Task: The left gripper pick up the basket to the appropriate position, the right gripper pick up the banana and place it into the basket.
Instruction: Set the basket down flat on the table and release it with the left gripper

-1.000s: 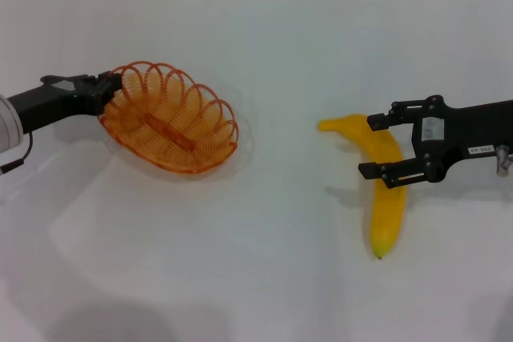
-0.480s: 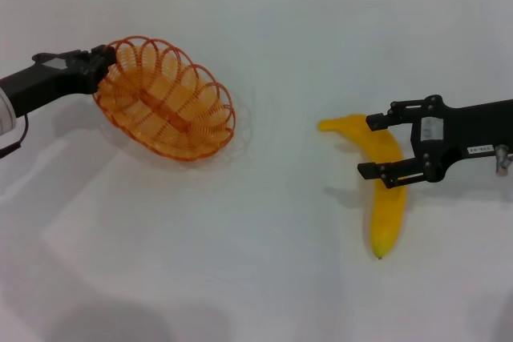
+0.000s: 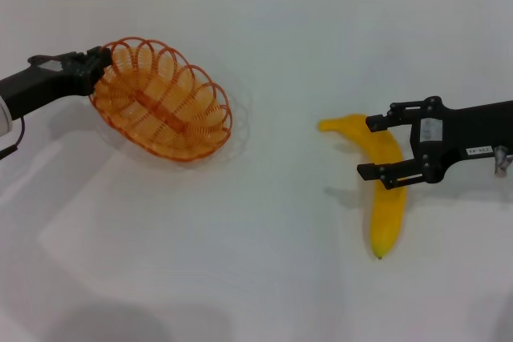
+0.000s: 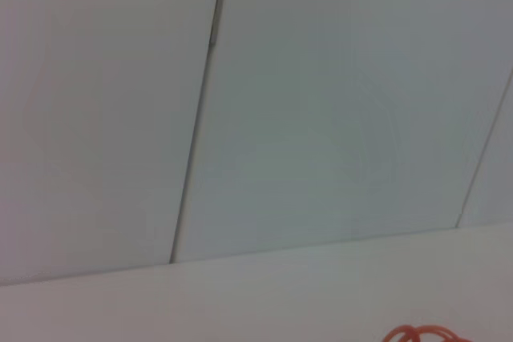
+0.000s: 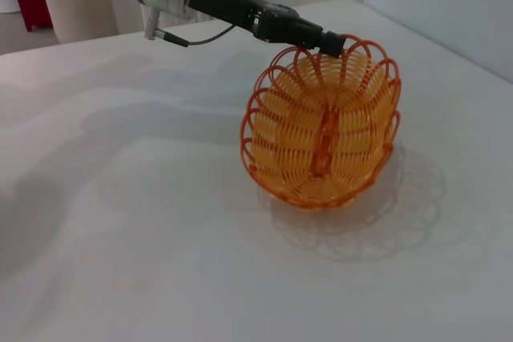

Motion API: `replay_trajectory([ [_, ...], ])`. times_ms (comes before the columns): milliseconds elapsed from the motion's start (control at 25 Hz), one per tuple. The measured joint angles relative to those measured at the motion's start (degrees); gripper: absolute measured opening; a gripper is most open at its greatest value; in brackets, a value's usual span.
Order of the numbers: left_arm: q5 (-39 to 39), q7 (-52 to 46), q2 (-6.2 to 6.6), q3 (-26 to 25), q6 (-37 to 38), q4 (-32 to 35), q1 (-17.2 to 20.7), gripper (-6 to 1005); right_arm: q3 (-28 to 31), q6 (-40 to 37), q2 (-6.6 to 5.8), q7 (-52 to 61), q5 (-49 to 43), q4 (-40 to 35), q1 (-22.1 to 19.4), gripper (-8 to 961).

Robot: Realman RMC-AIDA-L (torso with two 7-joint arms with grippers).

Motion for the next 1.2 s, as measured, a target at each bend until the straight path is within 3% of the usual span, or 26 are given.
replay_trajectory([
  [200, -2.49, 0.97, -0.28, 0.19, 0.11, -0.74, 0.75, 74, 0.0, 0.09, 0.33, -0.02, -0.94, 0.13, 0.27, 818],
  [720, -12.41, 9.74, -0.39, -0.05, -0.5, -10.16, 1.71, 69, 0.0, 0.05, 0.63, -0.04, -1.45, 0.2, 0.86, 818],
  [1200, -15.75, 13.41, -0.61, -0.04, -1.35, -15.78, 1.17, 71, 0.0, 0.0, 1.09, 0.03, -2.17, 0.19, 1.41, 818],
])
